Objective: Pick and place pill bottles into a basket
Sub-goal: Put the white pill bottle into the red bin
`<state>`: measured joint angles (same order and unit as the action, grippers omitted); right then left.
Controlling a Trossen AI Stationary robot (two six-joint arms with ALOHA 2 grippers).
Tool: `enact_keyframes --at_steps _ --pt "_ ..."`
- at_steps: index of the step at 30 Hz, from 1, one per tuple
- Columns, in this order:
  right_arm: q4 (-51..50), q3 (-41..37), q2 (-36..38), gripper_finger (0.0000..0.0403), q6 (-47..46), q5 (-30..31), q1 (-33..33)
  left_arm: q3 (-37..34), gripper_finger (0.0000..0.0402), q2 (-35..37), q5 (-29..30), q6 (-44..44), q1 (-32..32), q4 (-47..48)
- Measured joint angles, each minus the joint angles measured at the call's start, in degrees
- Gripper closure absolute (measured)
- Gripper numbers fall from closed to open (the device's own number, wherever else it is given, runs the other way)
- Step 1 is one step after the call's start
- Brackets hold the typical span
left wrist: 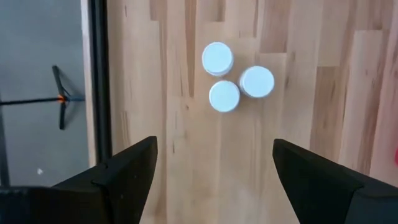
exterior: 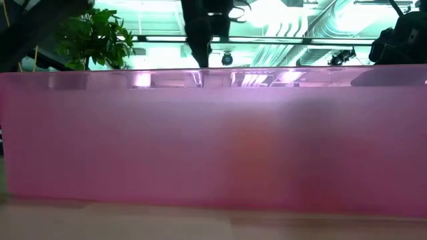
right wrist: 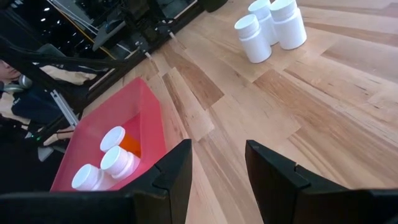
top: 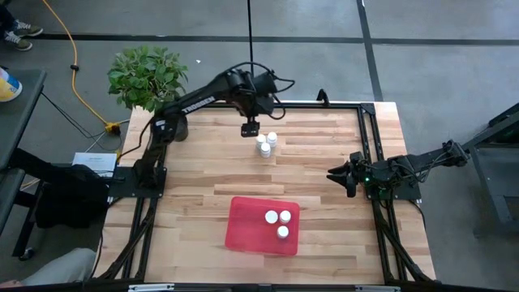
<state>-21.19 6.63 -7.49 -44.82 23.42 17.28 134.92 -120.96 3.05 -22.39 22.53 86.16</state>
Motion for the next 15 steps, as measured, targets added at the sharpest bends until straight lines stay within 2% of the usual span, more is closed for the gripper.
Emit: enact_keyframes --at_steps 6,8,15 --pt "0.0 0.0 0.0 0.0263 0.0 0.0 0.0 -0.4 0.0048 -1.3 -2.3 10.3 0.9 -4.8" --pt "0.0 0.0 0.0 0.0263 0.1 0.0 0.0 -1.3 0.0048 -1.2 -2.2 16.2 1.2 -7.2" --pt "0.0 0.0 0.0 0.0263 0.2 0.1 0.0 -1.6 0.0048 -1.3 -0.7 40.7 3.4 -6.5"
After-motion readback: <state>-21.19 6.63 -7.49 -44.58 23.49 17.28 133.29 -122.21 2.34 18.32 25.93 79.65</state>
